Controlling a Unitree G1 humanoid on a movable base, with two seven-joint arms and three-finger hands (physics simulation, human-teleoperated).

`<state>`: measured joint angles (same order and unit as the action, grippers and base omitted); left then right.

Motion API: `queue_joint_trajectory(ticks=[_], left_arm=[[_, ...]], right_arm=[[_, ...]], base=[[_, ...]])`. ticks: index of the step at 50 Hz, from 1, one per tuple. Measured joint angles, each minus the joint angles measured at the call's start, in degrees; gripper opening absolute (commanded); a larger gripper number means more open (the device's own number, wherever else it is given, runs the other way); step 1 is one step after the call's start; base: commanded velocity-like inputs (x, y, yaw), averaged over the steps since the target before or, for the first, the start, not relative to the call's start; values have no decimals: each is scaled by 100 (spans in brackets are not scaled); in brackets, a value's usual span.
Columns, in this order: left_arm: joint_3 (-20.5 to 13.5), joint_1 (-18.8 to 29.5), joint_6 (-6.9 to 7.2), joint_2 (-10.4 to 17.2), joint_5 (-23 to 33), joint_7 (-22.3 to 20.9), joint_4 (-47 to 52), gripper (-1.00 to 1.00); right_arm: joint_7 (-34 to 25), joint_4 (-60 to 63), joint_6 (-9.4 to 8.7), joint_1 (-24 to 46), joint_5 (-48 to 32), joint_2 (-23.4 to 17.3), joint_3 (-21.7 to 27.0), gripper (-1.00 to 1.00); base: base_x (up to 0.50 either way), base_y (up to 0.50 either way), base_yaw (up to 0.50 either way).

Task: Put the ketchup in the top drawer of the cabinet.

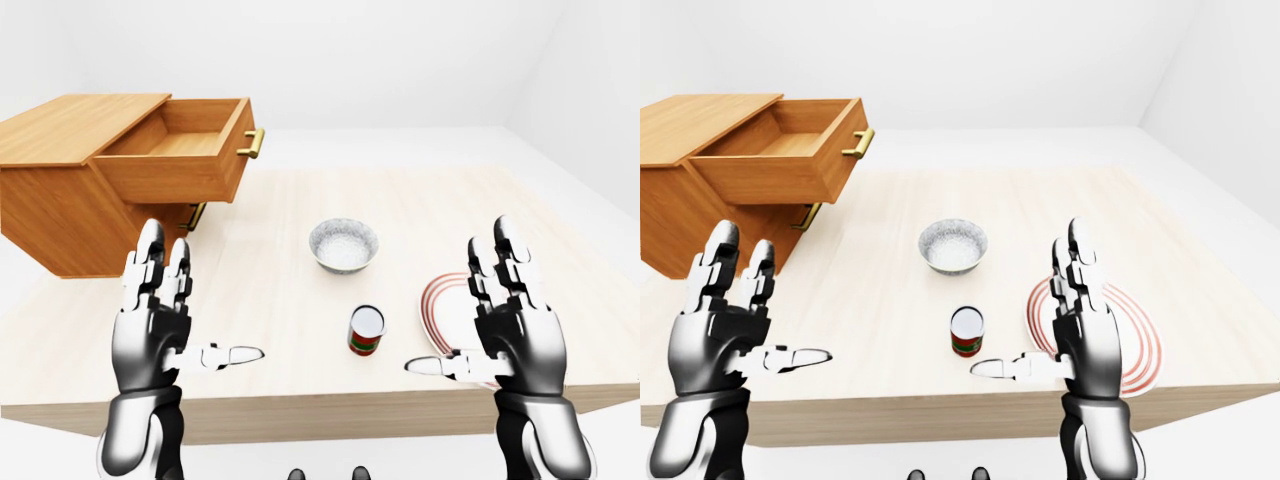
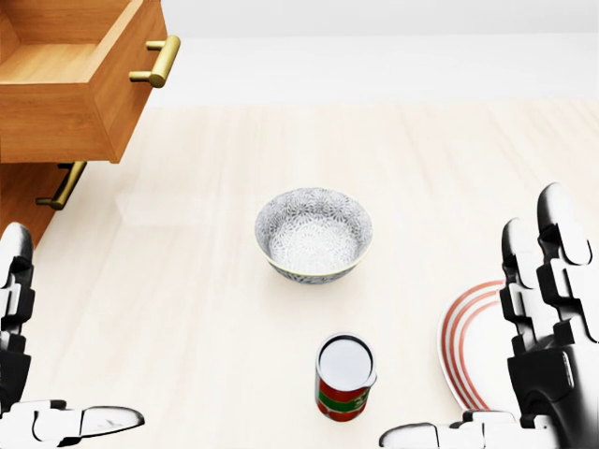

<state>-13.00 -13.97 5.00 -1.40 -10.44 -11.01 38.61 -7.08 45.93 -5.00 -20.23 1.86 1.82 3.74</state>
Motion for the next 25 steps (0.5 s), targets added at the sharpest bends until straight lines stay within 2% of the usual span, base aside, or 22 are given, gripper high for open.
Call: queue_joint_trajectory(ticks=[21, 25], left_arm=[[-237, -20, 0, -75, -150, -146, 151, 100], [-246, -38, 0, -80, -157, -157, 143, 100]], right_arm=[[-135, 213, 0, -84, 83, 55, 85, 100], [-126, 210, 0, -77, 66, 63, 102, 100]], base=[[50, 0, 0], [3, 0, 0]])
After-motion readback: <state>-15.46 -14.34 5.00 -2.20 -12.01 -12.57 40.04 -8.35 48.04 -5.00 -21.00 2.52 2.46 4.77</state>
